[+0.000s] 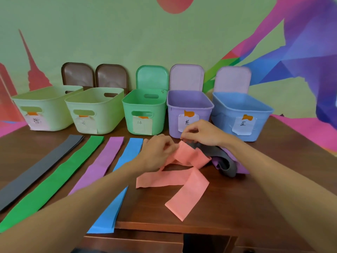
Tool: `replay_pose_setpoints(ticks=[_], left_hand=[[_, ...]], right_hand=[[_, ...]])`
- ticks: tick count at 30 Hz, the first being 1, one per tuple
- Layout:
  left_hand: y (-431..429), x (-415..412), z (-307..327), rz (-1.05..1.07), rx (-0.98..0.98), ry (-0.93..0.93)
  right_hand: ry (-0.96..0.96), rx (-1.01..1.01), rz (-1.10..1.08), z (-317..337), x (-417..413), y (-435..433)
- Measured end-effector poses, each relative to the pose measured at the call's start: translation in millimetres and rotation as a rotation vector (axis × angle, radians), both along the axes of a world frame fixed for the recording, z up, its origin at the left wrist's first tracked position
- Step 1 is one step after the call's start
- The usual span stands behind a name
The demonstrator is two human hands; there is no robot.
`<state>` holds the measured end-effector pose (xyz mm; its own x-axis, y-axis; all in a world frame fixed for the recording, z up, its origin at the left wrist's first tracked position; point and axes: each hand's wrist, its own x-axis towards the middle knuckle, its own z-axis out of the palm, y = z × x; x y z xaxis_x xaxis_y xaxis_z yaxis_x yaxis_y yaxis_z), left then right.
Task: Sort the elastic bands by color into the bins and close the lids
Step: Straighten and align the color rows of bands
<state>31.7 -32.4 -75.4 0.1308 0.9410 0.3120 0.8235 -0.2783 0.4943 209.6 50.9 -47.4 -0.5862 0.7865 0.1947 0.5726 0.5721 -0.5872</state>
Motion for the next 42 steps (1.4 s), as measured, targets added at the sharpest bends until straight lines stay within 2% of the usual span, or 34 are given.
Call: replay_pose_setpoints(ticks=[3, 6, 11, 14, 17, 21, 31, 42], left_hand=[[4, -3, 22, 0.035, -0.068, -0.143], [3, -6, 42, -0.02, -0.086, -0.29], [-6, -10, 68, -0.075, -0.076, -0.296], [-10, -14, 73, -0.079, -0.037, -0.362], [-16, -17, 79, -0.057, -0.007, -0.517], [-21, -22, 83, -0.069, -0.093, -0.7], [-28, -12, 72, -0.138, -0.265, -0.567], [-35, -22, 60, -0.086, -0.316, -0.544]], right_hand=[[0.114, -0.069, 0.004, 20, 3, -11], [0.101, -0.055, 0.029, 37, 3, -19], [0.159, -0.063, 0.074, 54, -6, -32], [0.208, -0.058, 0.103, 65, -13, -40], [0.319, -0.054, 0.059, 75, -21, -42], [0.515, -0.06, 0.001, 91, -30, -45], [1.003, -0.177, -0.027, 120, -45, -59], [1.232, -0.219, -0.141, 121, -51, -48]])
